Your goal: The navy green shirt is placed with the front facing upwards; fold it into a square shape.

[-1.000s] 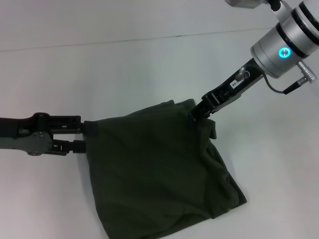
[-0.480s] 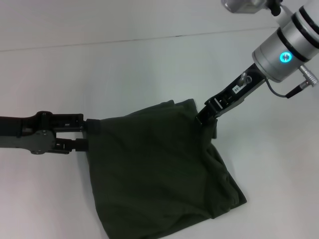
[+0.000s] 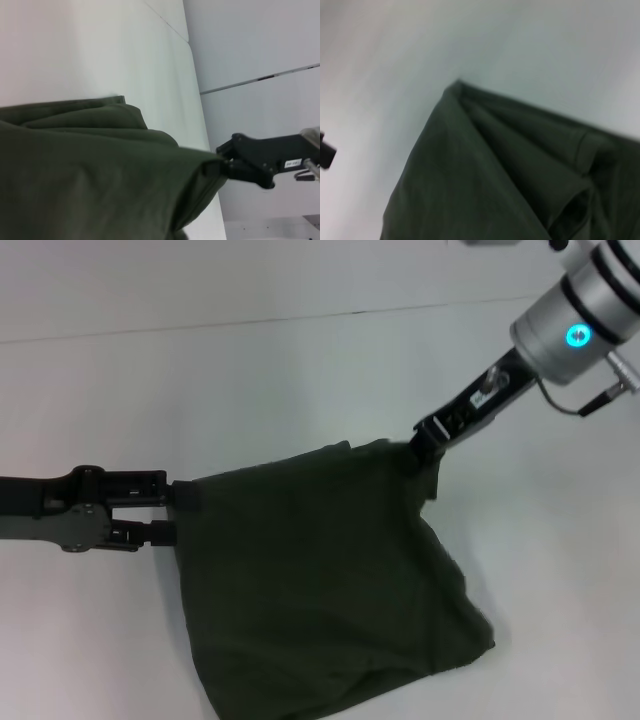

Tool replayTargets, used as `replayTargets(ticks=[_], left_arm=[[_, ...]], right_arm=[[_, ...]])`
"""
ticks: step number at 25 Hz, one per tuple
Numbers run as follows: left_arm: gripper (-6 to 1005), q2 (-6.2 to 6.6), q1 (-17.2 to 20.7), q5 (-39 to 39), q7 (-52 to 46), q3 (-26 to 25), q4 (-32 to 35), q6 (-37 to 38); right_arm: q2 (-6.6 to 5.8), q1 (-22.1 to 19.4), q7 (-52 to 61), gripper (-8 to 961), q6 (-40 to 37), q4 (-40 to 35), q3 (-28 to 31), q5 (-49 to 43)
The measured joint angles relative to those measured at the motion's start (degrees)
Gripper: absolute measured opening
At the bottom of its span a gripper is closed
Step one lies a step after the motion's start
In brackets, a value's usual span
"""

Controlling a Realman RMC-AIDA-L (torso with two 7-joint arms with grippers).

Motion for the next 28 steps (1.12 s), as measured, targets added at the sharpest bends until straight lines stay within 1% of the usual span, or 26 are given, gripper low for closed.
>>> replayTargets(ticks=[4,7,10,13,17,23,28], left_arm=[[871,0.0,0.1,0.0,0.0,0.0,0.0,0.0],[872,-0.04,0.1,-0.1,0.0,0.0,-0.2,0.0],[872,-0.01,0.1,-0.1,0.0,0.0,-1.0,0.0],[872,0.0,0.1,-0.1,0.0,-0.1,-1.4,0.0],[872,-0.09,0.1,-0.1,0.0,-0.1,-1.8,-0.2],[871,-0.09,0.3,-0.2,0.2,-0.1,-2.8,-0.3],[871,-0.09,0.6,-0.2,0.4,-0.2,-2.8,-0.4]], right_arm=[[-0.16,-0.1,0.3,24,0.5,-2.4,0.1,-1.4],[0.32,0.1,0.1,25,2.3,-2.1,-0.2,-4.3],[1.43,0.2,0.1,26,4.6,-1.5,-0.3,-8.8],[2.58,-0.1,0.1,28,6.8,-1.4,-0.2,-10.6],[3.53,-0.3,0.2,30,10.1,-1.3,-0.3,-12.0],[4.14,-0.2,0.2,34,13.6,-0.5,-0.2,-12.5],[4.3,0.5,0.0,112,14.3,1.9,-0.4,-12.7]])
